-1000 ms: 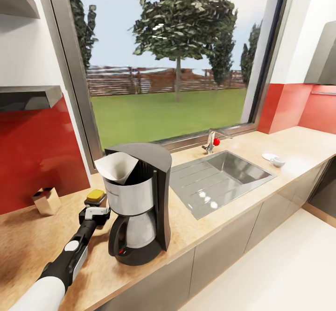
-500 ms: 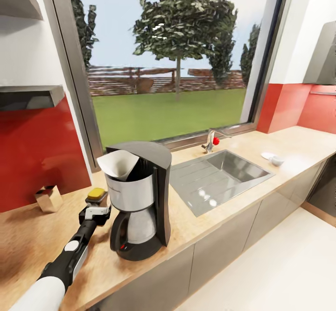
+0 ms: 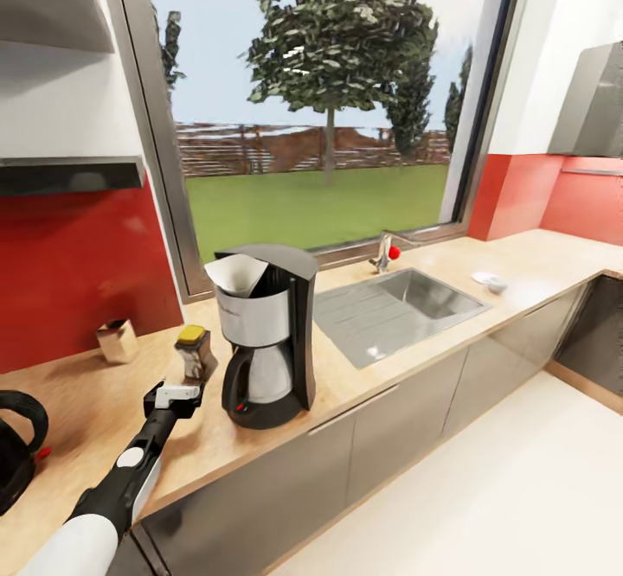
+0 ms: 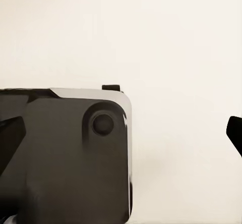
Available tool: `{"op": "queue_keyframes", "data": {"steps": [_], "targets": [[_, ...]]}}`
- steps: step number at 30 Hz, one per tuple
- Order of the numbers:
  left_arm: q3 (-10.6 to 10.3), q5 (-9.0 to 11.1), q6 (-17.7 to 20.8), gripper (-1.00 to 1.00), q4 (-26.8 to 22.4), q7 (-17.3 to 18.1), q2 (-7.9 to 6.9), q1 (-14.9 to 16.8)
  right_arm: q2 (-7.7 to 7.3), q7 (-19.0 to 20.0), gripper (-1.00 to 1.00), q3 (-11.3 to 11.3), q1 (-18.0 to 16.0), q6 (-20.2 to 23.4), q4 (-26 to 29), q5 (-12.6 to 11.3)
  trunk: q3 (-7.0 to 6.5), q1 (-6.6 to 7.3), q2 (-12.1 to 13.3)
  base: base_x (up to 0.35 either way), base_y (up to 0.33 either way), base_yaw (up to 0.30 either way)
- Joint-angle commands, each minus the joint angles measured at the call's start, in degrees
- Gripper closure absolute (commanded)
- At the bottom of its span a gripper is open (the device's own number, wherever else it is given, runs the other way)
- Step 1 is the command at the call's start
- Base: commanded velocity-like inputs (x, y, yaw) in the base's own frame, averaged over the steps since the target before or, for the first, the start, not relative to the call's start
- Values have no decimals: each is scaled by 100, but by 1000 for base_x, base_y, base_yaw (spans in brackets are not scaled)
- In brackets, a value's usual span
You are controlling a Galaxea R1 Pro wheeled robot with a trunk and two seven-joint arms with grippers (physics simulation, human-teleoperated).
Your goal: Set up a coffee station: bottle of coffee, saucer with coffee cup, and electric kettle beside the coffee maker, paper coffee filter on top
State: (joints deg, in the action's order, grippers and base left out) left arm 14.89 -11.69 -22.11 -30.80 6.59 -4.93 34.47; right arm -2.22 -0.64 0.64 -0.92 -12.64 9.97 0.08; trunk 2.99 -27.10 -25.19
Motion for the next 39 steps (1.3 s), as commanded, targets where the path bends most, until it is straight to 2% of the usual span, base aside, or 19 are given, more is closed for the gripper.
{"op": "queue_keyframes", "data": {"steps": [1, 8, 14, 29, 39], "targets": [[48, -53, -24, -100, 3, 44, 7, 7, 1, -7, -100, 6, -5, -19, -4, 1, 13, 0, -13, -337, 0, 0], [49, 119, -30, -100, 3, 44, 10, 7, 2, -7, -100, 6, -5, -19, -4, 1, 13, 0, -13, -320, -82, 31], [40, 152, -30, -100, 3, 44, 12, 7, 10, -7, -100, 6, -5, -19, -4, 1, 13, 0, -13, -215, -173, 241], [31, 149, -39, -100, 3, 44, 36, 7, 11, -7, -100, 6, -5, -19, -4, 1, 13, 0, -13, -13, -12, 277], [27, 149, -39, -100, -4, 44, 45, 7, 11, -7, -100, 6, -5, -26, -4, 1, 13, 0, -13, 0, 0, 26]]}}
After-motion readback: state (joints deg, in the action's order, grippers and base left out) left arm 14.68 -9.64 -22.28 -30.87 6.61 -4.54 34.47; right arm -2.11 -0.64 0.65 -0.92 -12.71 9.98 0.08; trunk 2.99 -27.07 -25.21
